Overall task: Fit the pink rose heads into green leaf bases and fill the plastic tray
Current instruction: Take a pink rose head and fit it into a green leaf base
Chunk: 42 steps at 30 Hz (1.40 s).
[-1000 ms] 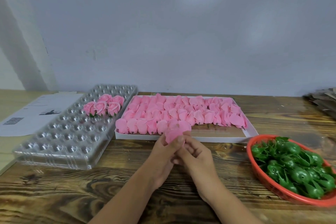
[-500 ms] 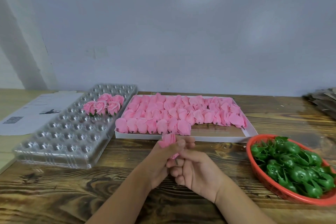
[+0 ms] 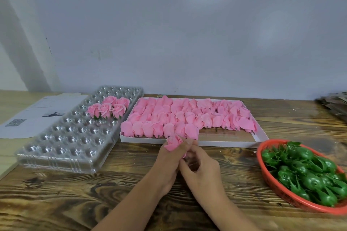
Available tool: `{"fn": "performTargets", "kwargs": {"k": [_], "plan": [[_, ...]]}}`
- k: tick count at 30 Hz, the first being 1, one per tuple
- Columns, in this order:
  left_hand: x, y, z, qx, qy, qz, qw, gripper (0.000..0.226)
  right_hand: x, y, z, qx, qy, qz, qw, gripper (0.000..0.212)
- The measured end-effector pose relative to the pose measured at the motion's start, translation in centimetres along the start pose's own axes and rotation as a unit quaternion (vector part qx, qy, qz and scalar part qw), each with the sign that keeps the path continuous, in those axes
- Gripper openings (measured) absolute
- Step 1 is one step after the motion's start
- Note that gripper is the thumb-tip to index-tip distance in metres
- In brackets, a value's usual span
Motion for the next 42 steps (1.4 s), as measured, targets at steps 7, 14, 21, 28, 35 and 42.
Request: {"fn": "performTargets", "kwargs": {"k": [7,14,21,28,35,42], "plan": [[-0.2,-0.3,0.2,0.018,-0.007,0.009,1.000,0.038,0.0,-0.5,-0.2,-0.115,-0.028,-0.053,0.992,0.033],[-0.2,0.5,0.4,-0.005,-0.064,0.002,0.998,0.060,-0.5,-0.4,-0.3,-0.258,-0.138,-0.152,0.944,0.020],[0.2,1.0,0.4,-0.042,-0.088,-0.022,0.995,0.062,-0.2,0.0,-0.4,-0.367,-0.204,-0.248,0.873,0.014],[0.4,0.9,0.2,-0.094,-0.081,-0.028,0.992,0.045,0.0,0.2,-0.5,-0.396,-0.213,-0.279,0.848,0.009],[0.5,0.8,0.3,-0.105,-0.034,-0.009,0.994,0.047,0.0,0.3,-0.6,-0.335,-0.184,-0.261,0.887,0.035],[0.4,0.7,0.4,-0.094,-0.042,-0.022,0.994,0.040,0.0,0.4,-0.8,-0.398,-0.219,-0.287,0.844,0.020]]}}
Point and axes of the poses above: each hand's wrist, its own x-axis away from the middle knuckle, its own z-axis out of the back of the hand, y = z × x, the point moved 5 cm from there along -x, towards the middle knuckle, and after that the axes turned 8 degrees about -x, right-handed, at the moved point
